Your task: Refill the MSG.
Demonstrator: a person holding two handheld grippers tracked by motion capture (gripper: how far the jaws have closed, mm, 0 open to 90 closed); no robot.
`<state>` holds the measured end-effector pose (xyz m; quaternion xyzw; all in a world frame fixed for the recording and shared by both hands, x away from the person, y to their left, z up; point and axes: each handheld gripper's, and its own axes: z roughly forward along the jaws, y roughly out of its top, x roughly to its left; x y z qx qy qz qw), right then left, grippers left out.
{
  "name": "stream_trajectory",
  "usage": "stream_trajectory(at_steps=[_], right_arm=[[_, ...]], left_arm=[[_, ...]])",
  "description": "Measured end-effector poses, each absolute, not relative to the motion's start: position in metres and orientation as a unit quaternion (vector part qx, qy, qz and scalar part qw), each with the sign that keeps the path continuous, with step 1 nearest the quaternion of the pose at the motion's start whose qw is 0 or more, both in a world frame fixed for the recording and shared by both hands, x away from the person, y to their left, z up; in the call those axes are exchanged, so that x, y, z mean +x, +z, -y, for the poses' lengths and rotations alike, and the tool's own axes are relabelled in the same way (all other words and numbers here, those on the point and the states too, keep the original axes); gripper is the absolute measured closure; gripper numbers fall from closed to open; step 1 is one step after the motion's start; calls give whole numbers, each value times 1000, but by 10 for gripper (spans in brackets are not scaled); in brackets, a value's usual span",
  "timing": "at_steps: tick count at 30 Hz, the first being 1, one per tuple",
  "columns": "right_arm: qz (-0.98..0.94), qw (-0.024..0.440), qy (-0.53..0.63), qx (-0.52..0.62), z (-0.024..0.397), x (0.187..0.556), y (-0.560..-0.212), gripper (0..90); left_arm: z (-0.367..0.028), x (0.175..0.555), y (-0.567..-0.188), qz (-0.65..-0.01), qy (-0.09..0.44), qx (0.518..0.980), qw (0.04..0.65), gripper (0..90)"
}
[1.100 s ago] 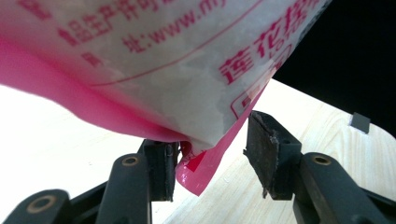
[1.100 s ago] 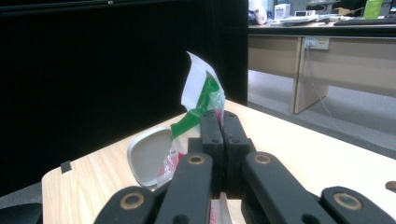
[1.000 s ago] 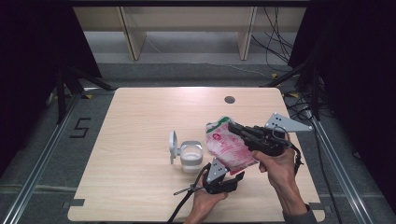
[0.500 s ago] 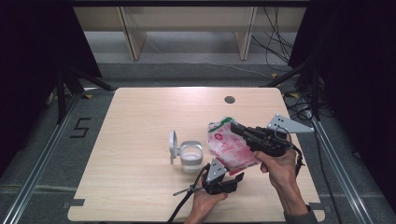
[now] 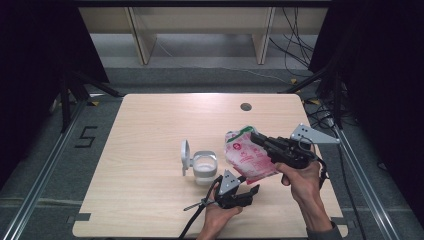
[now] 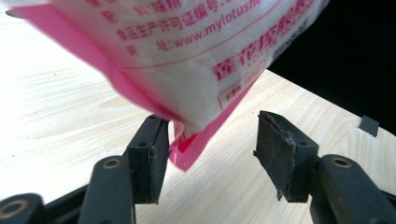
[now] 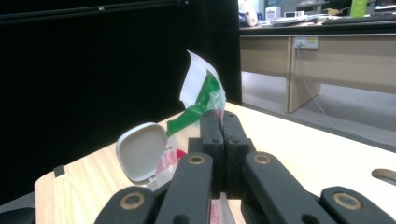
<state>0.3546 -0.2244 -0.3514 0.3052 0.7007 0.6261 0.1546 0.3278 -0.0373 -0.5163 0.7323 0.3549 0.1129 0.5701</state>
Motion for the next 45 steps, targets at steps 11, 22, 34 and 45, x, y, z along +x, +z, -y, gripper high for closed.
stream_trajectory(at_steps=[11, 22, 34, 45], right_arm=[[-701, 150, 619, 321, 232, 357, -362, 900], [-701, 154, 609, 336, 243, 364, -384, 900], [-698, 165, 600, 354, 259, 360, -384, 900], [-700, 186, 585, 366, 271, 357, -386, 900]], left_arm=[[30, 315, -511, -361, 113, 721, 581, 398], [20, 309, -502, -335, 133, 719, 594, 406], [10, 298, -495, -340, 145, 710, 599, 407], [-15, 295, -495, -335, 161, 714, 593, 405]])
